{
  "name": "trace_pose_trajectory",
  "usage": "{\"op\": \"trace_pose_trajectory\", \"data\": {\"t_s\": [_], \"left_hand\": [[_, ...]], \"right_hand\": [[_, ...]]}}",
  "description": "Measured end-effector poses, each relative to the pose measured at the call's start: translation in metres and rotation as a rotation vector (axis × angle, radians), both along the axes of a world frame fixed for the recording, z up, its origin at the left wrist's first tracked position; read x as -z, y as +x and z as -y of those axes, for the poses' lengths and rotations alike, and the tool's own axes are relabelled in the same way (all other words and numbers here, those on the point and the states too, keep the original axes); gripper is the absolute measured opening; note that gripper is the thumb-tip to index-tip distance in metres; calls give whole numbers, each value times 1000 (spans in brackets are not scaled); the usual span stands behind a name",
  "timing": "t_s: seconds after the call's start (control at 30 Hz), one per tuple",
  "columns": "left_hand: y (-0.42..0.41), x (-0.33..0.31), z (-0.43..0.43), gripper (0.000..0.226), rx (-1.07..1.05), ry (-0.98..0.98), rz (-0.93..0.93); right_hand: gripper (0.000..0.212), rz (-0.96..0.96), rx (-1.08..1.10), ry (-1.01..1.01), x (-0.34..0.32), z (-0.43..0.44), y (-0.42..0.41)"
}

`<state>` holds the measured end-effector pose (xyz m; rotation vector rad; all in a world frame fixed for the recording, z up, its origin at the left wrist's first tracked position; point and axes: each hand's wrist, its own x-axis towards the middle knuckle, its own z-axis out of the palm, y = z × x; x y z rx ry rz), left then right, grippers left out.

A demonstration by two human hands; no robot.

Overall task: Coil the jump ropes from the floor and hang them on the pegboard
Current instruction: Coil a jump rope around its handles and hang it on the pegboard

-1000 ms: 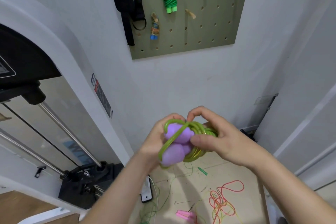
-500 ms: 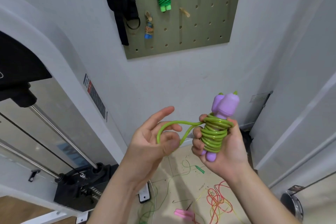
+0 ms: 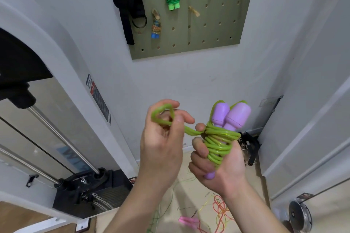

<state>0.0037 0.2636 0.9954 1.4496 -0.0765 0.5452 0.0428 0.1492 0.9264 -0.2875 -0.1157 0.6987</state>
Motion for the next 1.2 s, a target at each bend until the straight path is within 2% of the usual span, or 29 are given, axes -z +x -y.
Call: {"op": "trace_pose_trajectory", "data": {"t_s": [0.07, 0.13, 0.2, 0.3, 0.43, 0.53, 0.63, 0.67, 0.77, 0.83, 0.87, 0.97, 1.07, 1.2], "left_hand": [[8, -7, -7, 12, 105, -144, -50], [14, -11, -15, 14, 225, -225, -75], [16, -12, -21, 24, 294, -192, -82], [12, -13, -27, 43, 384, -24, -126], [5, -12, -42, 51, 731, -19, -243], [-6, -25, -50, 46, 919, 250, -298], [-11, -44, -51, 31, 933, 676, -266], [-11, -50, -50, 32, 931, 802, -239], [-8, -63, -47, 40, 963, 968, -276], [-6, -68, -45, 35, 948, 922, -363], [-6, -69, -44, 31, 923, 854, -393], [-6, -63, -33, 24, 804, 603, -372], [-6, -47, -21, 12, 614, 330, -257], [-3, -25, -20, 14, 378, 138, -196]], "right_hand": [[64, 71, -50, -5, 5, -2, -1], [60, 165, -87, -17, 8, -2, -1], [54, 238, -105, -18, 6, -3, 0], [53, 222, -95, 22, 9, -1, 2], [55, 141, -11, 9, 6, 1, 4], [60, 91, 67, -126, 8, 5, 3], [64, 142, 11, -121, 12, 0, 7], [62, 148, 13, -173, 11, -12, 9], [57, 207, 50, -257, 6, -18, 9], [55, 252, -50, -299, 11, -5, 6], [53, 253, -113, -185, 11, 1, 4], [53, 139, -150, -40, -1, 2, 1], [60, 279, -97, -138, -11, 1, -3], [63, 354, -111, -189, -10, 14, 2]]}}
